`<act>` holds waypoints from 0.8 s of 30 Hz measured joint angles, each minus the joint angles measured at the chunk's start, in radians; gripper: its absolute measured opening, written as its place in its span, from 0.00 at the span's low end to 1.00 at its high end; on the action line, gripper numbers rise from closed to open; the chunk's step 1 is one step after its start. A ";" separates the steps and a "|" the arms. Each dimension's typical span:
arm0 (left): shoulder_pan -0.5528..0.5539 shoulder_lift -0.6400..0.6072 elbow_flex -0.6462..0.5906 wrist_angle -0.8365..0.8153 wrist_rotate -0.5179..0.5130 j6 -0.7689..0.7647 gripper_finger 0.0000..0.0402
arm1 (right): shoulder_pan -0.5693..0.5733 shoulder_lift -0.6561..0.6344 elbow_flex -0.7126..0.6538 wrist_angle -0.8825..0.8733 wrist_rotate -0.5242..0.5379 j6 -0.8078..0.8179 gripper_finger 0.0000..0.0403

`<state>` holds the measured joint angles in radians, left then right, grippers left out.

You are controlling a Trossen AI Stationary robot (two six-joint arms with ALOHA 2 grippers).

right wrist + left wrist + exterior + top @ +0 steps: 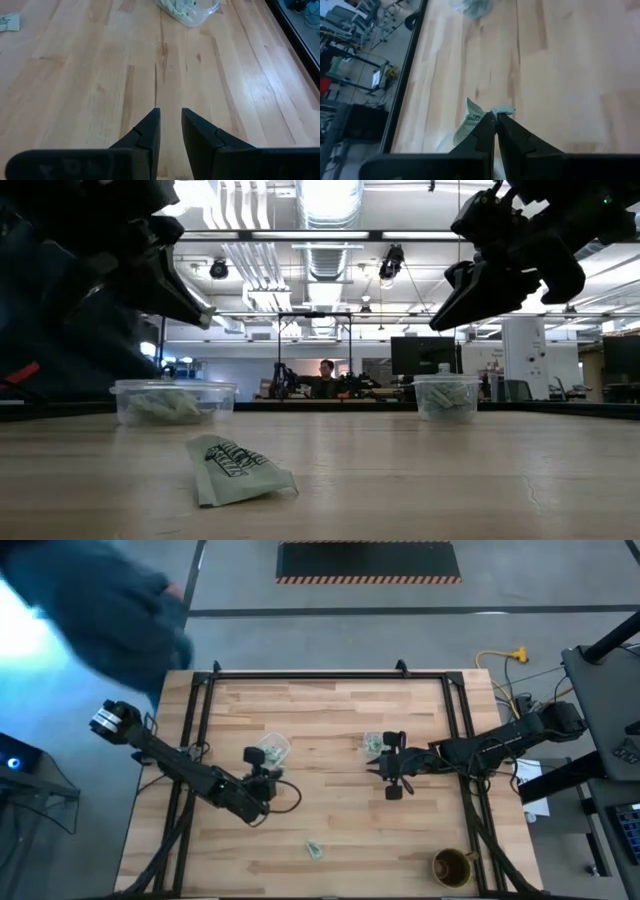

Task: Pick and place Stevia / Truvia into bins
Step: Put the top light green stevia packet into the left transparent container

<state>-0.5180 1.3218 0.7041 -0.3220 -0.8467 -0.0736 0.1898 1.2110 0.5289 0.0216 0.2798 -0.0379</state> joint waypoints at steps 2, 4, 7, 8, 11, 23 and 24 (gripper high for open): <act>0.008 -0.014 -0.007 -0.019 0.000 0.000 0.00 | 0.000 0.000 0.000 0.000 0.000 0.000 0.17; 0.020 -0.019 -0.013 -0.026 -0.001 -0.001 0.00 | 0.000 0.000 0.000 0.001 0.000 0.001 0.17; 0.041 -0.023 -0.045 -0.036 0.000 -0.019 0.00 | 0.000 0.000 0.000 0.006 0.000 0.001 0.17; 0.050 -0.023 -0.057 -0.036 0.000 -0.034 0.00 | 0.000 0.000 0.000 0.006 0.000 0.001 0.17; 0.077 -0.025 -0.091 -0.104 0.000 -0.113 0.00 | 0.000 0.000 0.000 0.007 0.000 0.001 0.17; 0.111 -0.031 -0.142 -0.182 0.000 -0.288 0.00 | 0.000 0.000 0.000 0.014 0.000 -0.007 0.17; 0.111 -0.031 -0.142 -0.177 0.000 -0.288 0.00 | 0.000 0.000 0.000 0.014 0.000 -0.007 0.17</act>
<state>-0.4068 1.2911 0.5621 -0.4994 -0.8462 -0.3618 0.1894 1.2110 0.5289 0.0360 0.2798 -0.0444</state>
